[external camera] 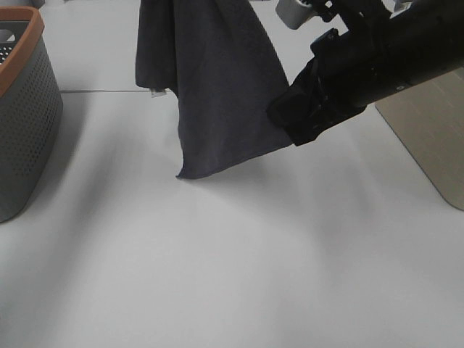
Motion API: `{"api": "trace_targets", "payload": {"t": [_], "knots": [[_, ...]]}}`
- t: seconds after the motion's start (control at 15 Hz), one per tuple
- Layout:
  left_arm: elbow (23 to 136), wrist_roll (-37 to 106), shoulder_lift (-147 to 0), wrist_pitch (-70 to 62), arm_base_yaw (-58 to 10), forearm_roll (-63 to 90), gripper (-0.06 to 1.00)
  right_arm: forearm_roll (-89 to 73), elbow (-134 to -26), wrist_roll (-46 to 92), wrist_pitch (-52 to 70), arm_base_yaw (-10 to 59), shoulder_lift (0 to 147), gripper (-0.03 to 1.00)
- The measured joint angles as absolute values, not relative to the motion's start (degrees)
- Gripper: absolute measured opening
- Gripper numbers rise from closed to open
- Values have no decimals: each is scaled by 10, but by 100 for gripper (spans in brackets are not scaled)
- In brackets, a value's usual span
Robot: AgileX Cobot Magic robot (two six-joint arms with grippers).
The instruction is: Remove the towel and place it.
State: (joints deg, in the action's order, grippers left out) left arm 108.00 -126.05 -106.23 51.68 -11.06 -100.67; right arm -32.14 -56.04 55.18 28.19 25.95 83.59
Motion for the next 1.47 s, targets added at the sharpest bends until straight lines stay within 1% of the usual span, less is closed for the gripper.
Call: {"api": "trace_targets", "payload": {"t": [0.13,0.2,0.33,0.47,0.6,0.73,0.8,0.93,1.0,1.13,1.2,1.33,1.47], "knots": [[1076,-1268,-1057,512,-111,-1007,0,-171,-614,434,328,260,835,2],[1067,-1270,-1053,508,-111,-1007,0,-142,-625,410,342,260,835,2],[983,-1273,-1016,454,-111,-1006,0,-26,-672,348,387,259,833,2],[862,-1250,-960,356,-111,-1006,0,13,-704,333,405,244,832,2],[772,-1223,-912,280,-111,-1006,0,16,-717,333,382,216,832,2],[725,-1212,-894,248,-111,-1005,0,-3,-719,315,316,190,832,2],[692,-1209,-894,229,-111,-1005,0,-22,-719,299,261,176,832,2],[684,-1201,-895,202,-113,-1004,0,-29,-720,295,202,172,846,2],[684,-1191,-900,189,-113,-1003,0,-29,-720,318,194,172,861,2],[687,-1156,-923,170,-113,-992,0,-29,-720,423,192,172,906,2],[690,-1145,-933,166,-113,-986,0,-29,-720,454,189,172,914,2],[728,-1094,-976,154,-113,-957,0,-28,-720,532,146,172,944,2],[786,-1042,-1017,146,-112,-932,0,-28,-726,572,81,171,971,2]]}}
